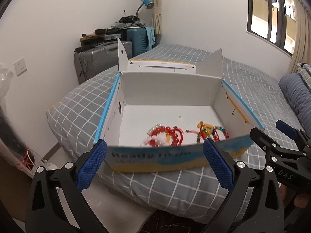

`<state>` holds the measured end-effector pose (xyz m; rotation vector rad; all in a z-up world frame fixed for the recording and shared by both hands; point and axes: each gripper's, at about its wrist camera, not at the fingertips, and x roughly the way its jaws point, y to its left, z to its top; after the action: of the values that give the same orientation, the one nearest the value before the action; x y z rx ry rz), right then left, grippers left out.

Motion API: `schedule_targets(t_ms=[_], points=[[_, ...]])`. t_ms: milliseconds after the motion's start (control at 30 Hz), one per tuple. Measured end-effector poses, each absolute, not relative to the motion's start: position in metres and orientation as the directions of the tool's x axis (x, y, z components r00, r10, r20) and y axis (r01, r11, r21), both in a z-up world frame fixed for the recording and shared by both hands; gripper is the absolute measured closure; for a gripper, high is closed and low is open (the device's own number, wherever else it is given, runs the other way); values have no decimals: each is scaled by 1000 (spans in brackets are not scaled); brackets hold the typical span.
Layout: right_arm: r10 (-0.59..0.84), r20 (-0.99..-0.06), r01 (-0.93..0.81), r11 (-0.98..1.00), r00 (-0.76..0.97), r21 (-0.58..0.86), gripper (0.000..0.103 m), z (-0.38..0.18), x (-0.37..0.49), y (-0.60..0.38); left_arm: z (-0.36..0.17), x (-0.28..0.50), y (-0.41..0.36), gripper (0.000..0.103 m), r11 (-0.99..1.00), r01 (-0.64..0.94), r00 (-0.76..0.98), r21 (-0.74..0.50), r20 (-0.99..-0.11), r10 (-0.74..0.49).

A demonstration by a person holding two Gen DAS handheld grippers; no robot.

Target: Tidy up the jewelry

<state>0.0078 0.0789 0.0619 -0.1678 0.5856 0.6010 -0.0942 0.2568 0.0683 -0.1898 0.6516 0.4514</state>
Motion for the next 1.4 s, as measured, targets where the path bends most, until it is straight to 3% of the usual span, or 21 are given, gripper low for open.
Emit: schedule_targets(t_ms=[467, 1400], points=[[455, -615, -562, 827, 644, 23, 8, 35, 3, 78, 37, -103, 258, 6, 878, -478, 660, -16, -667, 346], [454, -620, -560, 828, 640, 28, 8, 36, 4, 78, 37, -96, 257, 6, 876, -483, 649, 2, -670, 359]])
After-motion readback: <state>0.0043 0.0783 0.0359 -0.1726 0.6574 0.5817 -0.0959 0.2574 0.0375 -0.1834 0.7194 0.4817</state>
